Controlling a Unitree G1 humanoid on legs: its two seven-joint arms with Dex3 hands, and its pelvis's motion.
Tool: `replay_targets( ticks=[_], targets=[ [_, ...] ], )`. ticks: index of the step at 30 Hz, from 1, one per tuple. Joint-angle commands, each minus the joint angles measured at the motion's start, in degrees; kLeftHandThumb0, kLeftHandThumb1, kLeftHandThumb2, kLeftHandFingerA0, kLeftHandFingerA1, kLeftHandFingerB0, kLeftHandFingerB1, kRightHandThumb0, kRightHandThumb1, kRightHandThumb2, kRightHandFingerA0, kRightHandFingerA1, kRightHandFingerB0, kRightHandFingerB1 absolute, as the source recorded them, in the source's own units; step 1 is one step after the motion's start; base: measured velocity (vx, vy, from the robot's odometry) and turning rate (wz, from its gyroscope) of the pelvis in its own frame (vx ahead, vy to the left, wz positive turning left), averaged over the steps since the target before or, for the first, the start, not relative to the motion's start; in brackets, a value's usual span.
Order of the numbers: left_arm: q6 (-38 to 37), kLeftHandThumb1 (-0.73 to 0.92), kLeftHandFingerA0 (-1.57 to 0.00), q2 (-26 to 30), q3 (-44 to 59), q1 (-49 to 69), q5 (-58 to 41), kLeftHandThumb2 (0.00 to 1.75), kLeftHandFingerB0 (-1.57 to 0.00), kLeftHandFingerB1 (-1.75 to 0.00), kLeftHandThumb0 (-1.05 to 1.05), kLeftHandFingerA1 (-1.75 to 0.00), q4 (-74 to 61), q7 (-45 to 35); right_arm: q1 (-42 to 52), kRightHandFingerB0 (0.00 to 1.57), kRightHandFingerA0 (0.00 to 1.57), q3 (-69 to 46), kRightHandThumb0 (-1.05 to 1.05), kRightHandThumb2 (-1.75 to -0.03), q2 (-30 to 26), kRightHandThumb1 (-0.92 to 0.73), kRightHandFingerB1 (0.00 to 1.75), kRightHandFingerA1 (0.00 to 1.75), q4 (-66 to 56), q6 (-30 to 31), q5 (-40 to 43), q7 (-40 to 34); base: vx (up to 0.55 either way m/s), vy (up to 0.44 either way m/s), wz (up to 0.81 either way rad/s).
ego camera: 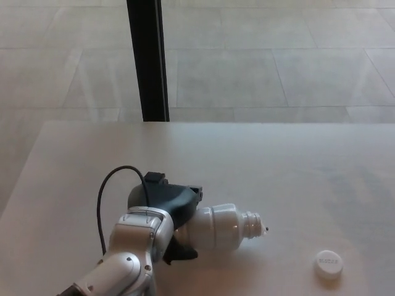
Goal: The robot uses its left hand to to lift the bottle kept on the middle of the desk and tilts it towards its right hand. It then uses its right hand to rotate its cap to open it and places the bottle and cap back on the desk
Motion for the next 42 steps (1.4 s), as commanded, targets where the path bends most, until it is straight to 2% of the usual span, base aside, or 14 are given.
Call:
replay_targets(
  ticks=[1, 10, 11, 12, 13, 16, 17, 18, 19, 24, 32, 38, 39, 42],
  targets=[
    [0.26, 0.58, 0.0, 0.15, 2.66, 1.28, -2.22, 0.95, 0.0, 0.0, -0.96, -0.16, -1.62, -3.69, 0.54, 0.52, 0.27, -0.92, -0.5, -0.59, 0.52, -0.65, 0.39, 0.52, -0.18, 1.7, 2.46, 2.9, 0.0, 0.0, 0.0],
    [0.46, 0.59, 0.0, -0.21, 5.8, 3.58, -2.83, 0.97, 0.0, 0.0, -0.96, -0.16, -3.86, -4.05, 0.11, 0.5, 0.28, -0.46, -0.52, -0.59, 1.55, -0.63, 0.38, 0.53, -0.24, 0.57, 2.07, 2.92, 0.0, 0.0, 0.0],
    [0.09, 0.68, 0.0, -0.2, 6.15, 3.93, -3.06, 0.61, 0.0, 0.0, -0.88, 0.0, -4.09, -3.8, 0.06, 0.5, 0.28, -0.45, -0.55, -0.59, 1.53, -0.63, 0.38, 0.53, -0.16, 0.35, 1.9, 2.89, 0.0, 0.0, 0.0],
    [0.0, 0.68, 0.0, -0.22, 6.25, 4.02, -3.02, 0.61, 0.0, 0.0, -0.88, 0.0, -4.13, -3.81, 0.05, 0.5, 0.28, -0.47, -0.55, -0.59, 1.57, -0.63, 0.38, 0.53, -0.15, 0.32, 1.86, 2.92, 0.0, 0.0, 0.0],
    [-1.25, 0.66, 0.0, -0.16, 8.17, 5.27, -4.99, 0.73, 0.0, 0.0, -0.9, 0.0, -5.46, -2.97, 0.15, 0.37, 0.26, -0.39, -0.63, -0.84, 1.38, -0.5, 0.49, 0.58, -0.08, -0.16, 1.53, 2.89, 0.0, 0.0, 0.0],
    [-2.77, 0.71, 0.0, -0.03, 10.25, 6.35, -6.3, 0.65, 0.0, 0.0, -1.02, 0.0, -6.78, -2.23, -0.12, 0.42, 0.27, -0.44, -0.63, -0.58, 1.15, -0.63, 0.34, 0.51, 0.51, -0.74, 1.65, 3.0, 0.0, 0.0, 0.0],
    [-3.43, 0.6, 0.0, 0.23, 12.07, 6.98, -7.7, 0.86, 0.0, 0.0, -0.99, 0.0, -8.37, -2.22, -0.08, 0.37, 0.26, -0.58, -0.68, -0.63, 0.87, -0.57, 0.36, 0.52, 0.68, -0.95, 1.9, 3.33, 0.0, 0.0, 0.0],
    [-3.84, 0.72, 0.0, 0.5, 13.16, 7.37, -8.34, 0.63, 0.0, 0.0, -1.01, 0.0, -9.48, -2.31, -0.02, 0.37, 0.25, -0.72, -0.69, -0.62, 0.76, -0.59, 0.35, 0.51, 0.69, -0.97, 2.18, 3.64, 0.0, 0.0, 0.0],
    [-5.1, 0.61, 0.0, 1.14, 15.75, 8.55, -9.64, 0.85, 0.0, 0.0, -0.98, 0.0, -11.68, -1.68, 0.14, 0.36, 0.25, -1.0, -0.68, -0.6, 0.41, -0.66, 0.33, 0.5, 0.73, -0.67, 2.32, 4.19, 0.0, 0.0, 0.0],
    [-11.2, 0.7, 0.0, 3.66, 27.47, 14.86, -15.07, 0.61, 0.0, 0.0, -0.94, 0.0, -19.92, 2.17, 0.57, 0.35, 0.23, -2.61, -0.72, -0.61, -0.7, -0.67, 0.32, 0.5, 0.88, 0.1, 3.45, 5.65, 0.0, 0.0, 0.0],
    [-18.74, 0.65, 0.0, 2.32, 48.78, 21.95, -30.29, 0.6, 0.0, 0.0, -0.88, 0.0, -25.11, 3.24, 1.59, 0.36, 0.24, -6.79, -0.76, -0.62, -2.6, -0.7, 0.32, 0.54, 2.8, -0.72, 5.41, 6.66, 0.0, 0.0, 0.0],
    [-8.4, 0.85, 0.0, -2.36, 77.22, 22.59, -50.86, 0.65, 0.0, 0.0, -0.87, 0.0, -26.99, -0.74, 2.06, 0.34, 0.15, -13.85, -0.76, -0.63, -3.61, -0.74, 0.32, 0.72, 7.07, -1.55, 13.87, 8.9, 0.0, 0.0, 0.0],
    [-8.63, 0.72, 0.0, -1.67, 80.18, 23.33, -52.54, 1.11, 0.0, -0.23, -1.05, -0.38, -25.64, -1.45, 1.99, 0.31, 0.16, -15.29, -0.81, -0.63, -3.86, -0.77, 0.35, 0.77, 8.38, -1.32, 14.84, 8.92, 0.0, 0.0, 0.0],
    [-7.48, 0.7, 0.0, -1.52, 88.88, 26.07, -55.32, 1.11, 0.0, -0.37, -1.05, -0.42, -23.03, -0.43, 2.09, 0.29, 0.17, -20.06, -0.73, -0.63, -4.56, -0.77, 0.33, 0.65, 14.0, -1.97, 19.36, 9.58, 0.0, 0.0, 0.0]
  ],
)
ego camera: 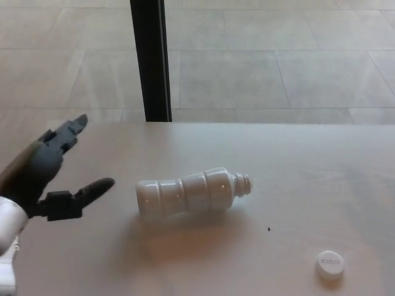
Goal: The robot uses its left hand to to lift the bottle kept on the middle of the desk and tilts it towards its right hand. It then uses its right hand to rotate its cap to open it and places the bottle and cap back on the desk
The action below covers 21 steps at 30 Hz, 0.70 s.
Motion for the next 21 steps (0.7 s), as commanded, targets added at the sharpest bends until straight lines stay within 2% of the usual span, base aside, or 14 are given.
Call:
replay_targets(
  ticks=[1, 2, 3, 4, 6, 9, 10, 11, 13, 14, 15, 16, 17, 21],
  targets=[
    [5.1, 0.81, 0.0, -4.28, 41.82, 7.0, -33.57, 0.66, 0.0, -0.38, -0.91, -0.26, -0.06, 0.7, 1.98, 0.29, 0.17, -16.2, -0.71, -0.63, -4.45, -0.77, 0.32, 0.61, 13.83, -3.11, 18.94, 5.36, 0.0, 0.0, 0.0],
    [6.39, 0.63, 0.0, -5.09, 44.98, 7.48, -35.5, 1.07, 0.0, -0.38, -0.95, -0.51, 0.69, 1.22, 2.02, 0.29, 0.19, -18.04, -0.73, -0.63, -5.0, -0.77, 0.31, 0.56, 16.57, -3.09, 20.55, 6.0, 0.0, 0.0, 0.0],
    [2.61, 0.82, 0.0, -6.2, 49.24, 10.17, -38.25, 0.65, 0.0, -0.34, -0.91, -0.17, 3.73, 2.91, -0.05, 0.32, 0.2, -21.34, -0.76, -0.64, -6.3, -0.76, 0.31, 0.54, 24.61, -5.06, 23.12, 5.55, 0.0, 0.0, 0.0],
    [-0.68, 0.66, 0.0, -6.02, 51.35, 11.71, -39.99, 0.9, 0.0, -0.45, -0.98, -0.38, 7.62, 2.86, -1.08, 0.31, 0.22, -23.17, -0.79, -0.64, -7.18, -0.77, 0.3, 0.54, 28.41, -4.18, 23.97, 5.17, 0.0, 0.0, 0.0],
    [-3.85, 0.81, 0.0, -6.13, 56.11, 12.91, -43.33, 0.67, 0.0, -0.53, -0.96, -0.2, 14.87, 3.92, -2.02, 0.3, 0.2, -26.33, -0.82, -0.64, -7.68, -0.78, 0.34, 0.65, 32.73, -3.2, 25.56, 3.48, 0.0, 0.0, 0.0],
    [-3.88, 0.81, 0.0, -6.18, 61.89, 12.39, -46.18, 0.67, 0.0, -0.57, -0.92, -0.3, 22.14, 7.22, -2.34, 0.31, 0.2, -29.69, -0.75, -0.64, -7.43, -0.77, 0.35, 0.66, 36.82, -3.11, 28.29, 3.13, 0.0, 0.0, 0.0],
    [-3.64, 0.61, 0.0, -6.06, 63.73, 13.62, -45.99, 1.09, 0.0, -0.43, -0.95, -0.52, 25.67, 8.53, -4.06, 0.31, 0.28, -33.03, -0.73, -0.63, -7.27, -0.74, 0.33, 0.79, 41.84, -3.61, 33.71, 6.48, 0.0, 0.0, 0.0],
    [-4.43, 0.78, 0.0, -6.45, 65.73, 13.71, -48.0, 0.68, 0.0, -0.22, -0.93, -0.32, 28.3, 8.76, -5.46, 0.31, 0.3, -35.67, -0.73, -0.62, -6.76, -0.73, 0.35, 1.05, 43.53, -1.78, 37.8, 8.75, 0.0, 0.0, 0.0],
    [-6.21, 0.79, 0.0, -6.39, 66.71, 13.72, -47.7, 0.67, 0.0, -0.3, -0.96, -0.4, 31.19, 10.34, -6.25, 0.29, 0.41, -37.15, -0.75, -0.64, -6.52, -0.66, 0.35, 1.27, 45.42, -1.13, 39.27, 9.23, 0.0, 0.0, 0.0],
    [-5.63, 0.65, 0.0, -6.82, 67.93, 13.99, -48.0, 1.1, 0.0, -0.44, -1.05, -0.53, 32.07, 11.34, -7.04, 0.31, 0.34, -38.57, -0.74, -0.62, -6.87, -0.71, 0.34, 1.16, 48.5, 0.03, 40.35, 9.83, 0.0, 0.0, 0.0],
    [-5.54, 0.6, 0.0, -6.56, 69.34, 13.85, -48.45, 1.1, 0.0, -0.49, -0.93, -0.57, 34.77, 12.35, -7.41, 0.24, 0.19, -38.82, -0.75, -0.64, -6.94, -0.75, 0.34, 0.72, 51.29, -0.03, 40.7, 11.66, 0.0, 0.0, 0.0],
    [-5.52, 0.79, 0.0, -6.39, 70.42, 13.48, -48.78, 0.62, 0.0, -0.39, -0.94, -0.6, 36.22, 13.54, -7.71, 0.27, 0.2, -39.39, -0.71, -0.62, -6.79, -0.75, 0.35, 1.0, 52.13, 0.42, 41.31, 12.3, 0.0, 0.0, 0.0],
    [-6.3, 0.68, 0.0, -6.94, 71.81, 13.88, -49.69, 1.12, 0.0, -0.45, -0.99, -0.53, 38.68, 14.26, -8.08, 0.14, 0.06, -40.7, -0.73, -0.93, -6.11, -0.61, 0.46, 0.56, 53.83, 1.66, 43.1, 14.02, 0.0, 0.0, 0.0],
    [-10.06, 0.7, 0.0, -9.57, 71.06, 18.71, -47.12, 1.13, 0.0, -0.39, -0.99, -0.56, 45.8, 13.48, -8.72, 0.21, 0.21, -42.77, -0.7, -0.66, -5.95, -0.82, 0.3, 0.53, 63.13, 4.22, 43.63, 17.54, 0.0, 0.0, 0.0]
  ],
)
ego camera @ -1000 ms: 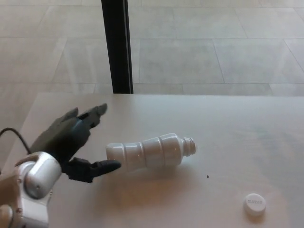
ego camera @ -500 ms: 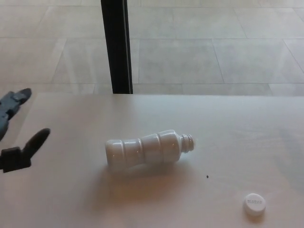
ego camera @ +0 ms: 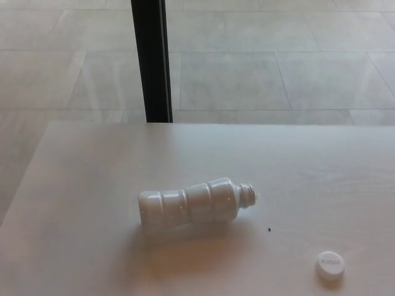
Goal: The robot uses its left hand to to lift the bottle kept on the middle of the desk and tilts it towards its right hand. It then uses its right hand to rotate its cap to open it and places the bottle and cap back on the desk
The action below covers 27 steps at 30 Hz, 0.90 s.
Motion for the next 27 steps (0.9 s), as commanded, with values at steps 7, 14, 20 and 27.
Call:
replay_targets(
  ticks=[7, 14, 20, 27],
  targets=[
    [-11.34, 0.84, 0.0, -8.11, 29.29, 13.75, -23.75, 0.63, 0.0, -0.41, -0.87, -0.76, 41.65, 13.83, -7.2, 0.0, 0.18, -28.33, -0.73, -0.7, -0.36, -0.87, 0.11, 0.5, 43.59, 11.58, 34.51, 14.39, 0.0, 0.0, 0.0],
    [-14.42, 0.62, -0.06, -5.83, 25.83, 14.7, -21.73, 1.08, -0.05, -0.61, -0.91, -0.66, 47.91, 9.58, -8.07, 0.13, 0.18, -28.86, -0.76, -0.98, 1.03, -0.72, 0.43, 0.55, 46.83, 15.56, 33.77, 16.39, 0.0, 0.0, 0.0],
    [-16.52, 0.78, -0.32, -4.65, 20.9, 14.3, -18.22, 0.63, -0.2, -0.64, -0.85, -0.8, 50.75, 8.92, -7.38, 0.3, 0.41, -28.1, -0.75, -0.66, 0.58, -0.86, 0.35, 0.55, 49.75, 16.31, 31.69, 17.85, 0.0, 0.0, 0.0],
    [-17.51, 0.74, -0.41, -4.55, 16.68, 14.59, -18.53, 0.61, -0.26, -0.65, -0.87, -0.81, 51.25, 6.29, -6.22, 0.26, 0.45, -26.12, -0.74, -0.66, 0.0, -0.86, 0.33, 0.53, 50.81, 15.13, 30.48, 21.15, 0.0, 0.0, 0.0]
  ],
)
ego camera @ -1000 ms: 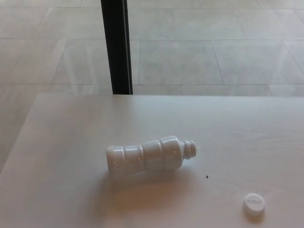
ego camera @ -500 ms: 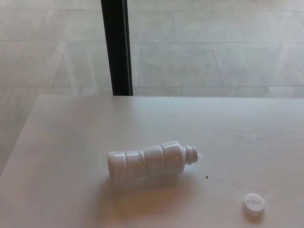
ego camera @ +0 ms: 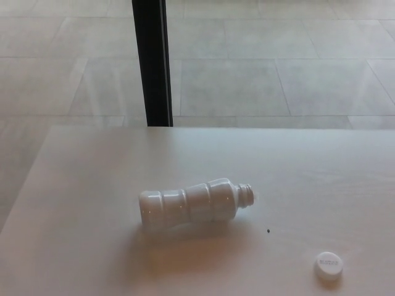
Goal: The robot uses its left hand to to lift the bottle kept on the middle of the desk and tilts it towards its right hand. It then uses its right hand to rotate its cap to open it and places the bottle and cap back on the desk
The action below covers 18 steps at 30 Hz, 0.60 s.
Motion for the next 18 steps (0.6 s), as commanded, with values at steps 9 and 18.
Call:
replay_targets(
  ticks=[9, 18],
  targets=[
    [-12.0, 0.79, -0.34, 4.49, -4.3, 1.74, -10.8, 0.64, -0.19, -0.65, -0.87, -0.82, 7.92, 3.11, -0.12, 0.31, 0.46, 2.34, -0.73, -0.65, -0.19, -0.85, 0.35, 0.5, 5.53, 3.51, 11.15, 9.24, 0.0, 0.0, 0.0],
    [-14.76, 0.79, -0.33, 5.91, -5.22, 1.08, -17.1, 0.64, -0.2, -0.68, -0.88, -0.84, 11.21, 4.65, 0.66, 0.32, 0.43, 10.27, -0.74, -0.65, -0.38, -0.82, 0.35, 0.5, 4.97, 0.35, 10.52, 10.12, 0.0, 0.0, 0.0]
  ],
)
